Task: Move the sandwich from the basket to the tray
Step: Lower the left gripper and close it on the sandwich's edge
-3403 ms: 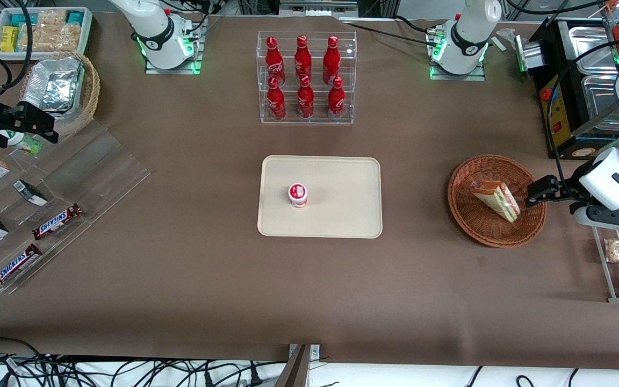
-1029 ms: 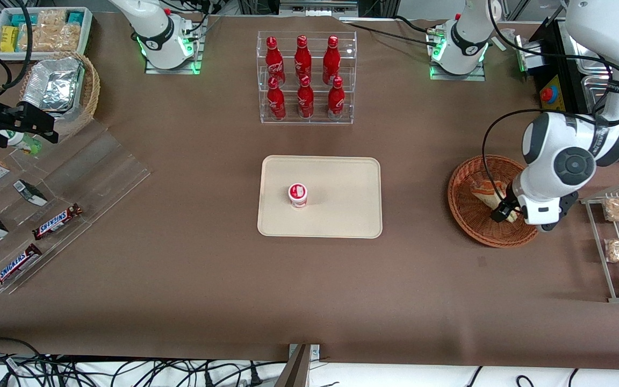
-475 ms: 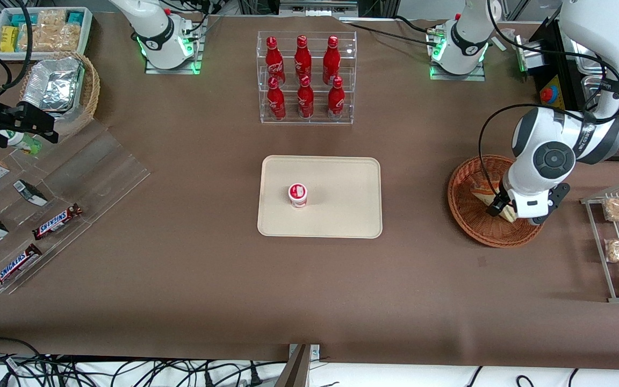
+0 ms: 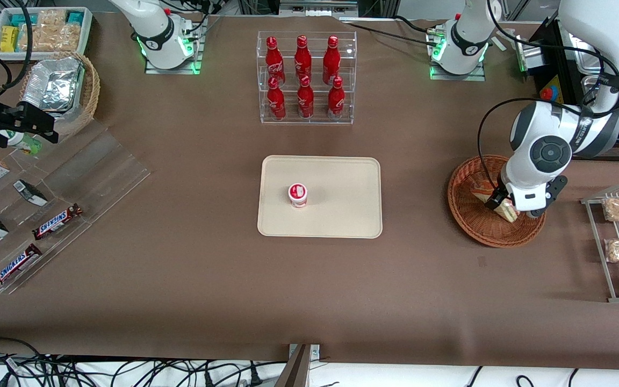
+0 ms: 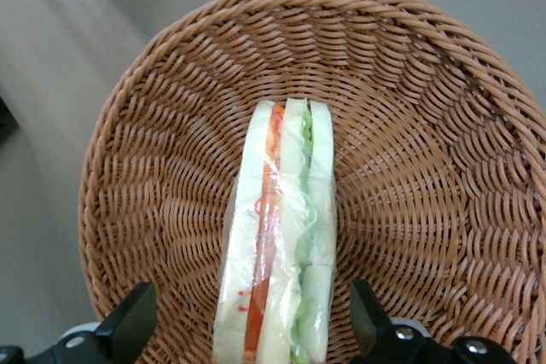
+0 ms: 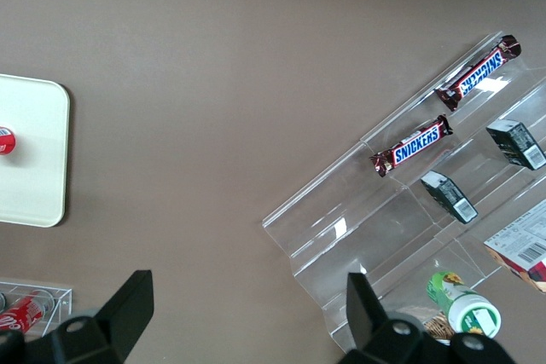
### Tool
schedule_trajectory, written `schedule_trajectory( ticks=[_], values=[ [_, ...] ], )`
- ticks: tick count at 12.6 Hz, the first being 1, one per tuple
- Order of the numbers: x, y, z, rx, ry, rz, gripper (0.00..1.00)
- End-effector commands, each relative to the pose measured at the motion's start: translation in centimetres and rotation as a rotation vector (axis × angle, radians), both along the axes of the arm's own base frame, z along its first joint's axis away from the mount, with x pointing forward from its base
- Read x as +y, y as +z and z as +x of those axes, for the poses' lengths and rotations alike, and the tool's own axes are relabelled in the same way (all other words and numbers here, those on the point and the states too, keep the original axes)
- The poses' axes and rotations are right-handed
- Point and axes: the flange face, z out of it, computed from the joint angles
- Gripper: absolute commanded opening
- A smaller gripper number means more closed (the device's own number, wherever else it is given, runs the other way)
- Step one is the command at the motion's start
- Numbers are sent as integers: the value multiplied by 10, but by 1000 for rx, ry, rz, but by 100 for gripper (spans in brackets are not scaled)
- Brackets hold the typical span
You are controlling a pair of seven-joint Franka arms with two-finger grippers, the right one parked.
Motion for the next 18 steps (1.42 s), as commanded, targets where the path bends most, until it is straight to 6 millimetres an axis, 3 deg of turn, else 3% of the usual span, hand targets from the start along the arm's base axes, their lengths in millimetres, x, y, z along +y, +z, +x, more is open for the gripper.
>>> schedule_trajectory(
  ticks=[1, 6, 10, 11, 12, 13, 14, 18],
  values=[
    [-2, 10, -5, -45, 39, 23, 100],
    [-6, -2, 2, -119, 119, -2, 89],
    [-6, -7, 0, -110, 89, 21, 88],
    [-6, -7, 0, -108, 89, 22, 76],
    [-7, -7, 0, -108, 88, 22, 55],
    [-6, -7, 0, -108, 89, 22, 42],
    [-7, -7, 0, -108, 88, 22, 34],
    [-7, -1, 2, -109, 72, 26, 33]
  ],
)
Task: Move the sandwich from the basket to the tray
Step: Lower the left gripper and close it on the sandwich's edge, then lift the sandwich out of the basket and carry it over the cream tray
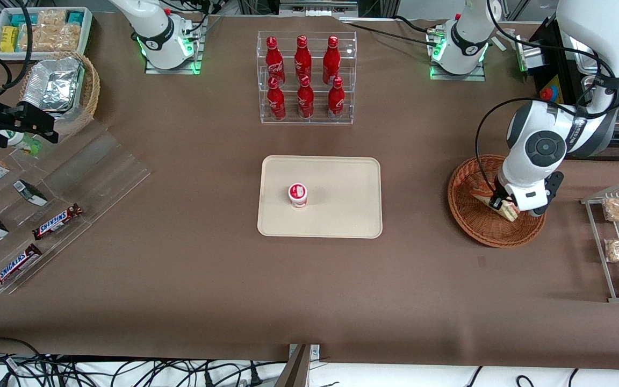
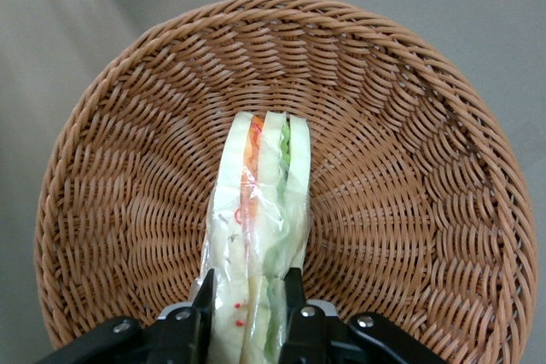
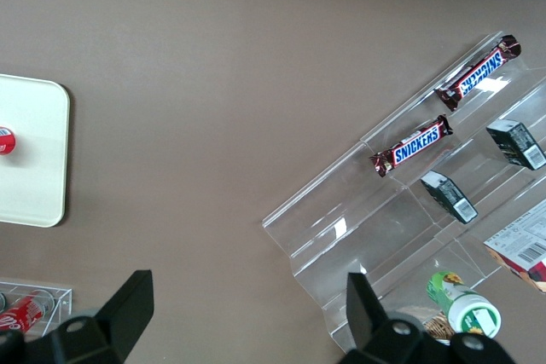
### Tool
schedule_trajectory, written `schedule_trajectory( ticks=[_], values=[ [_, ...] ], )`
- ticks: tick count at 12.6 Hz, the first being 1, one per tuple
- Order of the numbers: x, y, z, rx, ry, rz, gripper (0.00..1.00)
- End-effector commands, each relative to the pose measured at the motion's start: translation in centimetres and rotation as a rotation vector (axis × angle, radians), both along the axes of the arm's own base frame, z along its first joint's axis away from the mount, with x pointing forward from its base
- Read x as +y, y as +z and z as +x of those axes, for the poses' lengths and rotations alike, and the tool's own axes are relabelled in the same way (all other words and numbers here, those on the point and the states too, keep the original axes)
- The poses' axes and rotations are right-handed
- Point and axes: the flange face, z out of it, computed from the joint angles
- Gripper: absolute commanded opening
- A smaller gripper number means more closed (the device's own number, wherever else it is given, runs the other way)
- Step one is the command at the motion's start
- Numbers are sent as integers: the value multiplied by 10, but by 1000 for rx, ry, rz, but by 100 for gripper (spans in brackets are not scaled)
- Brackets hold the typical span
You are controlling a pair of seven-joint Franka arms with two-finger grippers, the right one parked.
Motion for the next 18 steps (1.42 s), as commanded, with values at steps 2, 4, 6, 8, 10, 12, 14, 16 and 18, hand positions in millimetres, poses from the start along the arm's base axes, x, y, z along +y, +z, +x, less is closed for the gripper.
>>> schedule_trajectory(
  ticks=[2, 4, 6, 8, 10, 12, 14, 16, 18],
  values=[
    [-11, 17, 3, 46, -119, 37, 34],
    [-26, 50, 15, 116, -214, 63, 34],
    [-49, 86, 30, 132, -299, 59, 34],
    [-78, 118, 38, 129, -376, 48, 34],
    [-112, 150, 45, 80, -427, 5, 35],
    [-150, 171, 44, 43, -505, -23, 35],
    [-192, 170, 32, 49, -594, -45, 35],
    [-239, 158, 20, 58, -694, -84, 35],
    [-283, 138, 8, 89, -770, -112, 35]
  ],
)
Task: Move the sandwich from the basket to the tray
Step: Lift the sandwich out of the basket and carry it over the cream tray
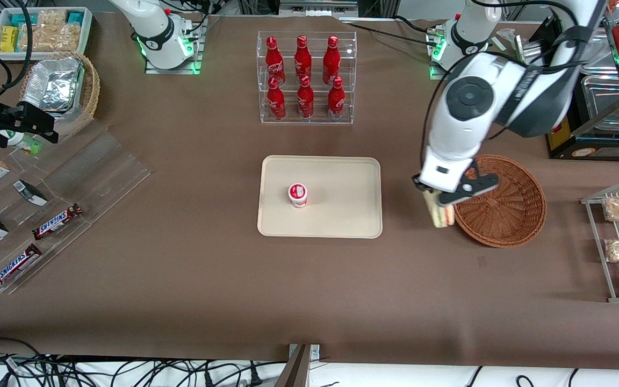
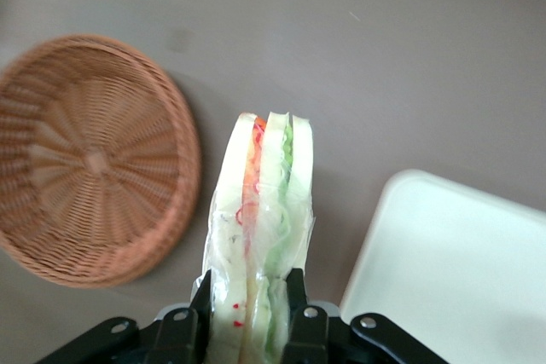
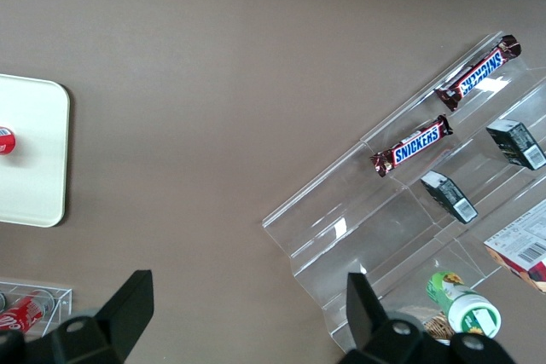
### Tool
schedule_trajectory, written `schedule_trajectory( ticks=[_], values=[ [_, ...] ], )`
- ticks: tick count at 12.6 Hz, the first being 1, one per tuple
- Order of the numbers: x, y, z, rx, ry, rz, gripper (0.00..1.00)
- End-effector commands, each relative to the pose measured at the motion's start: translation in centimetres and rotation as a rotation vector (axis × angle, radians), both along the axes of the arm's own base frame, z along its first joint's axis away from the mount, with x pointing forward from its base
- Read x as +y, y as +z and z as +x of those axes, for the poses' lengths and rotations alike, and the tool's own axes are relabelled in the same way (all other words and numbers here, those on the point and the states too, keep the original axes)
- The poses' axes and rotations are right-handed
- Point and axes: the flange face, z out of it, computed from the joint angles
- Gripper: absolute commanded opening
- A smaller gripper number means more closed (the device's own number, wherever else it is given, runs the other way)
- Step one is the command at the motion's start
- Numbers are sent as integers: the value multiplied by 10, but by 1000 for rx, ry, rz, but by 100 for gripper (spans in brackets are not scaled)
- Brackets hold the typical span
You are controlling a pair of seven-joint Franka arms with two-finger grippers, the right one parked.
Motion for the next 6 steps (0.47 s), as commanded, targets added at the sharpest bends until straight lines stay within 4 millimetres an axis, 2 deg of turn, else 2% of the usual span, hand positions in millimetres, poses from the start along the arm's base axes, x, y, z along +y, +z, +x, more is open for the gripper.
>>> schedule_trajectory(
  ticks=[1, 2, 4, 6],
  values=[
    [-45, -26, -3, 44, -108, -60, 35],
    [-71, -38, -13, 41, -154, -82, 35],
    [-101, -60, -26, 51, -199, -103, 35],
    [-122, -74, -31, 32, -216, -152, 35]
  ],
)
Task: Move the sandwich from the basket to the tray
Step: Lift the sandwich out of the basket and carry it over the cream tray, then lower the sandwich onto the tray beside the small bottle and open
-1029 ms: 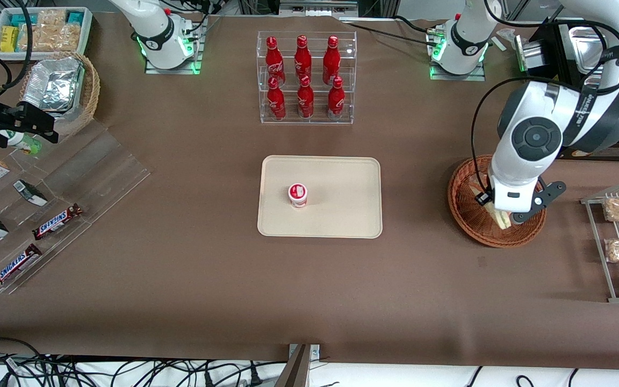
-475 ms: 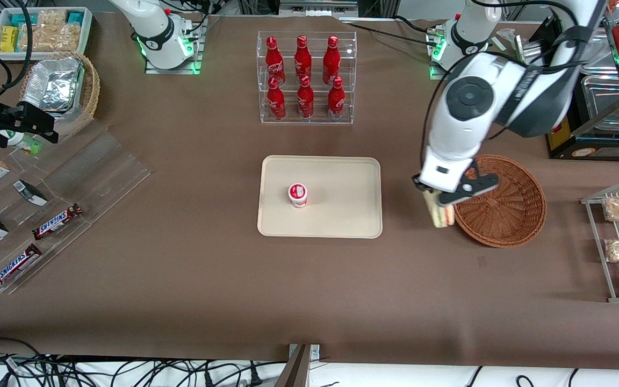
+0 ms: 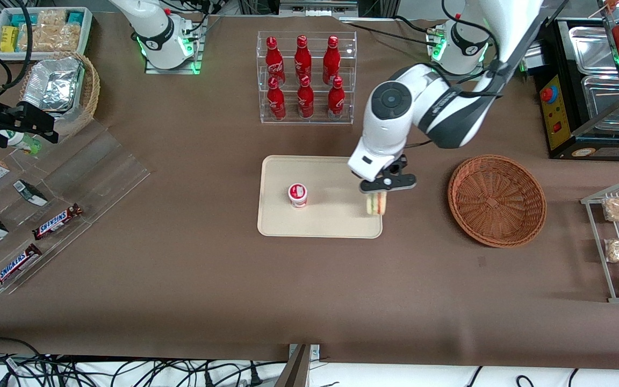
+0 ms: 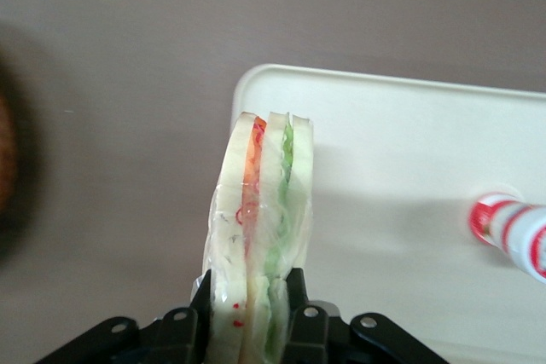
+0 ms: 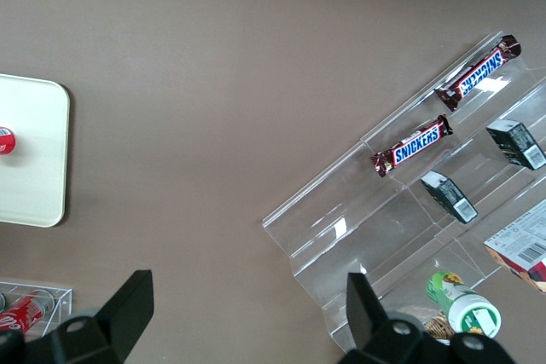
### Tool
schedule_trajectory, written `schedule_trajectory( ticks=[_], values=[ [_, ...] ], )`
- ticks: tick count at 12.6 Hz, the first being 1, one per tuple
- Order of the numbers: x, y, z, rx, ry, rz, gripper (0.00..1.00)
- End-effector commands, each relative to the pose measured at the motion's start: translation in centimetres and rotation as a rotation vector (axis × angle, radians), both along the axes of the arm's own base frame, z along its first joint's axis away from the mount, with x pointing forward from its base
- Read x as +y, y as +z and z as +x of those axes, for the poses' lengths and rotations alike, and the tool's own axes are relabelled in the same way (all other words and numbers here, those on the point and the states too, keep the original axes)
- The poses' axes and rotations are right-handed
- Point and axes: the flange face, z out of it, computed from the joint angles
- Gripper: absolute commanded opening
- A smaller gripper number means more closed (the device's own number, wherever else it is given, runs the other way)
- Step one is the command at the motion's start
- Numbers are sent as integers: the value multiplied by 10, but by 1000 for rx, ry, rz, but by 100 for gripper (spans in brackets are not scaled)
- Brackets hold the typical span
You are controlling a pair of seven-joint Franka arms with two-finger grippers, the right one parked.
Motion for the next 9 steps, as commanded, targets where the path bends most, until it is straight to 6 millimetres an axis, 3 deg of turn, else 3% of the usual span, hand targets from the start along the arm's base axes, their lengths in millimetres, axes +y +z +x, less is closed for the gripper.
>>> schedule_trajectory(
  ticks=[1, 6, 9],
  values=[
    [-26, -16, 0, -2, -19, -54, 35],
    [-36, -64, -6, -37, -26, 13, 35],
    [-43, -81, -8, -68, -24, 12, 35]
  ],
)
